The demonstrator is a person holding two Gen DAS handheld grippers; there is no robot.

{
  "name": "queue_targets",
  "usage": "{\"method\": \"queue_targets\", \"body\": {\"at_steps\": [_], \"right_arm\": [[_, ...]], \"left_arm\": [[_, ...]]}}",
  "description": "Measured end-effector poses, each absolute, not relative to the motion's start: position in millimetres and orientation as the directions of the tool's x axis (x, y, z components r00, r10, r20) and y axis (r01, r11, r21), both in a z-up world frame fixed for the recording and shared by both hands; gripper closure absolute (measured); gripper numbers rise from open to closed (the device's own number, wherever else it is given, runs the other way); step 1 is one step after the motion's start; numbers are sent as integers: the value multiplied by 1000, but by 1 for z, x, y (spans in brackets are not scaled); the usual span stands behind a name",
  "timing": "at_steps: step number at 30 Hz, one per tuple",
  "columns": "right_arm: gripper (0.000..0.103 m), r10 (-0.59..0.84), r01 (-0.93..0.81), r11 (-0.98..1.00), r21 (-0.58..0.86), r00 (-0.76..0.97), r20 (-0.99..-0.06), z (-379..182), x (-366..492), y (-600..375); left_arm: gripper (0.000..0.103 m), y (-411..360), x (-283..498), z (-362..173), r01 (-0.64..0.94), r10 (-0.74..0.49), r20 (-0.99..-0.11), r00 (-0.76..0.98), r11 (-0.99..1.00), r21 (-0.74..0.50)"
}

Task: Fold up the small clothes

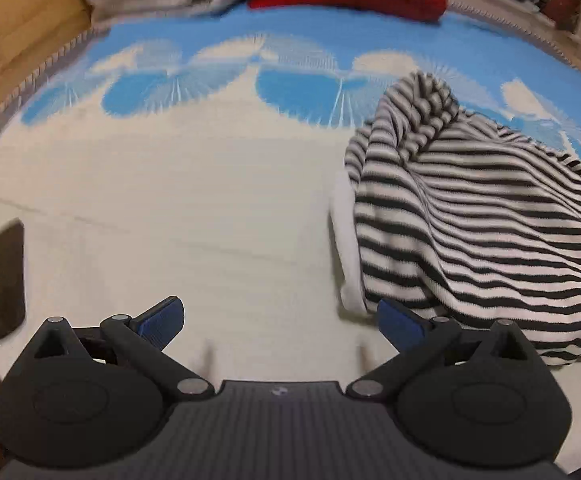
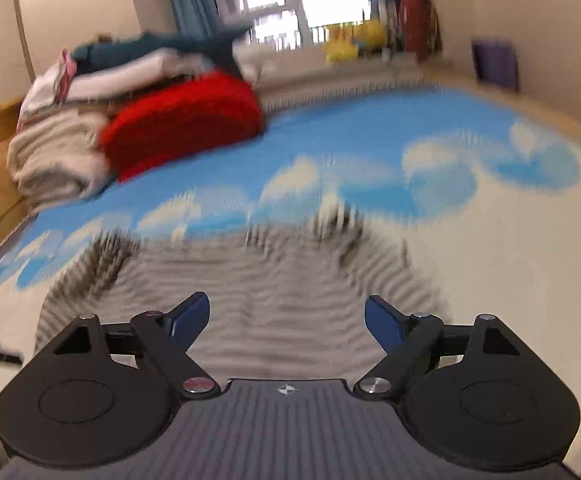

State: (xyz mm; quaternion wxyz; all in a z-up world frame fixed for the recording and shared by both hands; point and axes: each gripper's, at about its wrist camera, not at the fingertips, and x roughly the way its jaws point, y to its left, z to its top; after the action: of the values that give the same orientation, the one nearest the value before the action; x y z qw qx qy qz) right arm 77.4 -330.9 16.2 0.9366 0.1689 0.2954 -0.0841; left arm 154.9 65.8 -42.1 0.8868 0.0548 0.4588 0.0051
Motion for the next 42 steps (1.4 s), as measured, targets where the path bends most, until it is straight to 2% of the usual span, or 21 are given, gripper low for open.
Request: {"method": "queue_targets", "body": {"at_steps": [2, 5, 7, 12, 14, 20, 22, 25, 26, 27, 28, 33, 38, 39, 40, 41, 42], "right_arm": [[17, -65, 292, 917, 271, 779, -623, 7, 67, -331], [17, -115, 351, 902, 253, 758, -642, 3, 58, -341], [18, -155, 403, 880, 252, 745, -649, 2, 54, -357], [18, -168, 500, 800, 332, 718, -675, -9, 43, -389], [18, -158, 530, 768, 359, 700, -696, -18, 43, -398], [18, -93, 651, 595, 471, 638, -765, -53, 55, -430], [15, -31, 658, 522, 543, 651, -759, -68, 61, -437], [16, -22, 631, 500, 593, 694, -719, -72, 74, -435], [21, -7, 622, 503, 600, 698, -716, -73, 79, -433], [47, -10, 617, 516, 594, 698, -716, -73, 83, -430], [80, -27, 615, 552, 564, 688, -725, -72, 87, -425], [84, -68, 615, 562, 553, 701, -710, -59, 85, -434], [85, -60, 636, 537, 554, 684, -727, -67, 83, -446], [85, -63, 640, 535, 552, 682, -728, -67, 83, -446], [83, -67, 644, 530, 552, 680, -730, -68, 84, -446], [80, -66, 648, 527, 550, 677, -733, -69, 87, -445], [72, -62, 652, 523, 549, 672, -738, -70, 88, -444]], "left_arm": [[0, 64, 151, -41, 95, 48, -780, 624, 986, 137], [0, 60, 157, -53, 220, -44, -817, 575, 970, 103], [10, 56, 163, -60, 293, -98, -839, 535, 953, 75], [13, 35, 176, -76, 363, -90, -832, 547, 922, 138], [17, 29, 180, -81, 384, -107, -836, 538, 914, 130], [37, 14, 176, -86, 445, -135, -824, 550, 883, 152], [60, 13, 177, -87, 458, -167, -829, 533, 882, 116], [74, 12, 176, -85, 457, -182, -830, 527, 884, 97], [75, 11, 174, -84, 461, -181, -826, 534, 881, 105], [78, 11, 171, -82, 466, -179, -821, 541, 877, 116], [79, 12, 169, -79, 468, -178, -818, 547, 876, 122], [82, 38, 166, -71, 453, -209, -827, 522, 890, 61], [85, 46, 163, -85, 477, -155, -852, 501, 870, 122], [97, 48, 164, -87, 464, -126, -853, 507, 874, 146], [102, 51, 166, -91, 431, -56, -847, 528, 877, 211], [102, 55, 168, -94, 405, -6, -843, 538, 879, 253], [102, 61, 170, -93, 391, 1, -850, 527, 888, 244]]}}
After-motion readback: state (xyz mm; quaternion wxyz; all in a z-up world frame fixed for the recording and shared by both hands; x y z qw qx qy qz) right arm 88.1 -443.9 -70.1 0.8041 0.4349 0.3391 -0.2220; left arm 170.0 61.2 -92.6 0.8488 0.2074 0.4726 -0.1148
